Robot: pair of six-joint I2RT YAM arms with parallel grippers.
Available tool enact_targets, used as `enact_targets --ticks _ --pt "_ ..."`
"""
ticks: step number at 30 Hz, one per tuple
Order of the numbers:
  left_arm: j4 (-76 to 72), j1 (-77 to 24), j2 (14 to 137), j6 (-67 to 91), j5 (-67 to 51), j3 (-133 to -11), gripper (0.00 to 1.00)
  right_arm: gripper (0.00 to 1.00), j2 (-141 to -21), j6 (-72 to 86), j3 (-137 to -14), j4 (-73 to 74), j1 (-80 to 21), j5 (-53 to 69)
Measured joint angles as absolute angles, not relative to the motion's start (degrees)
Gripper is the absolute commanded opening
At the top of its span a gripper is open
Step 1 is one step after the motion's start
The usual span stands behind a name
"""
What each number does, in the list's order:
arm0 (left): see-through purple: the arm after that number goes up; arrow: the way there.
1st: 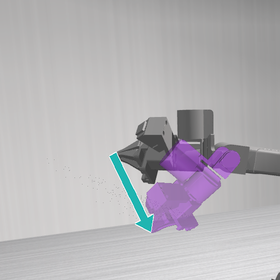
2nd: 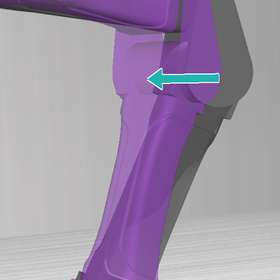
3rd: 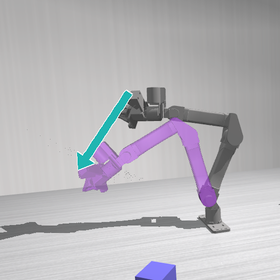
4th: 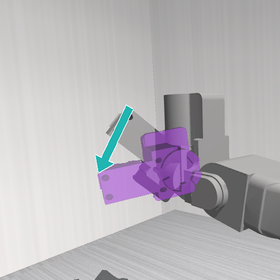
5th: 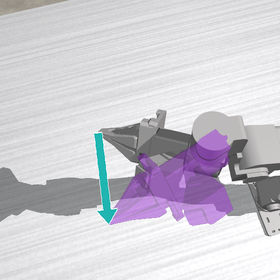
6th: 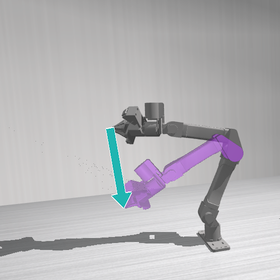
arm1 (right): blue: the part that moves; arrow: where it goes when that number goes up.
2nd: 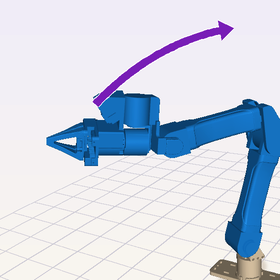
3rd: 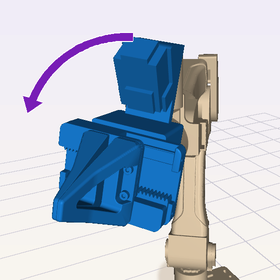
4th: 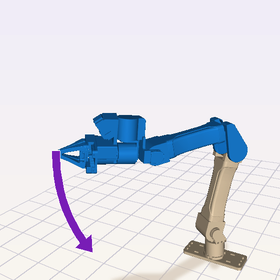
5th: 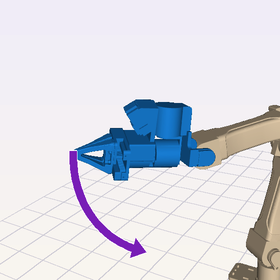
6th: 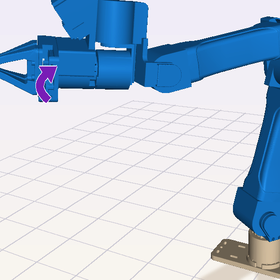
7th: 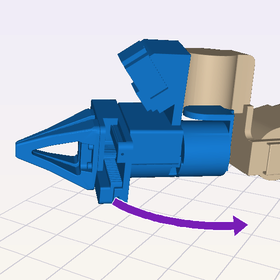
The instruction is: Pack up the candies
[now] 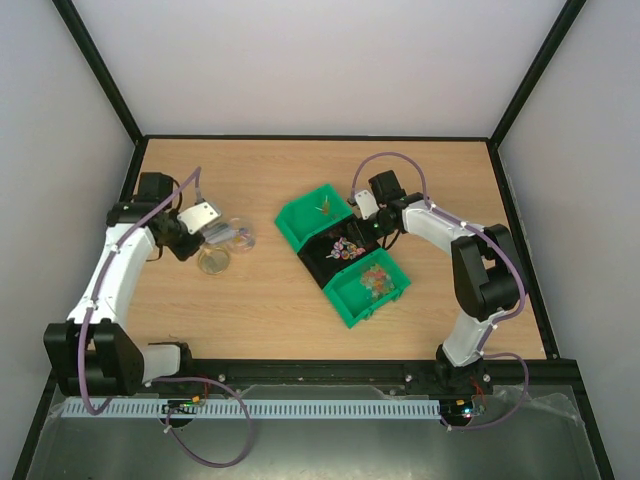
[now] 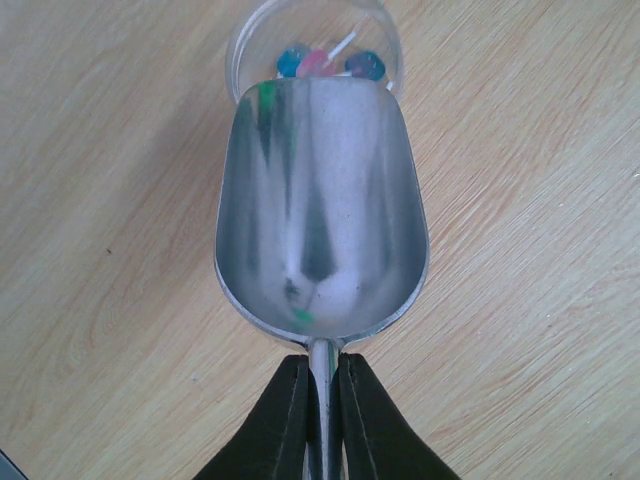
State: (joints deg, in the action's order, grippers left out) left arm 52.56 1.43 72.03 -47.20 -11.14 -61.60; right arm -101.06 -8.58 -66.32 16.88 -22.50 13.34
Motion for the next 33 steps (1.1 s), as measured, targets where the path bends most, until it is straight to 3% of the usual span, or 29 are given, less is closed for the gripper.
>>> enact_targets --ticks 7,18,33 --pt "56.47 -4.54 75.48 -48.01 -14.79 -71.72 0.02 0.45 -101.16 -8.80 -67.59 18.15 -22.52 13.67" --pt "54.63 -23.09 91.26 -38.85 -14.20 -82.17 0.02 0.38 -102.45 -8.51 -68.84 18.26 -22.94 13.37" --pt "53.67 -28.45 106.43 -39.51 -6.85 -90.26 0.02 0.33 -102.45 -8.32 -68.82 18.22 -23.83 13.23"
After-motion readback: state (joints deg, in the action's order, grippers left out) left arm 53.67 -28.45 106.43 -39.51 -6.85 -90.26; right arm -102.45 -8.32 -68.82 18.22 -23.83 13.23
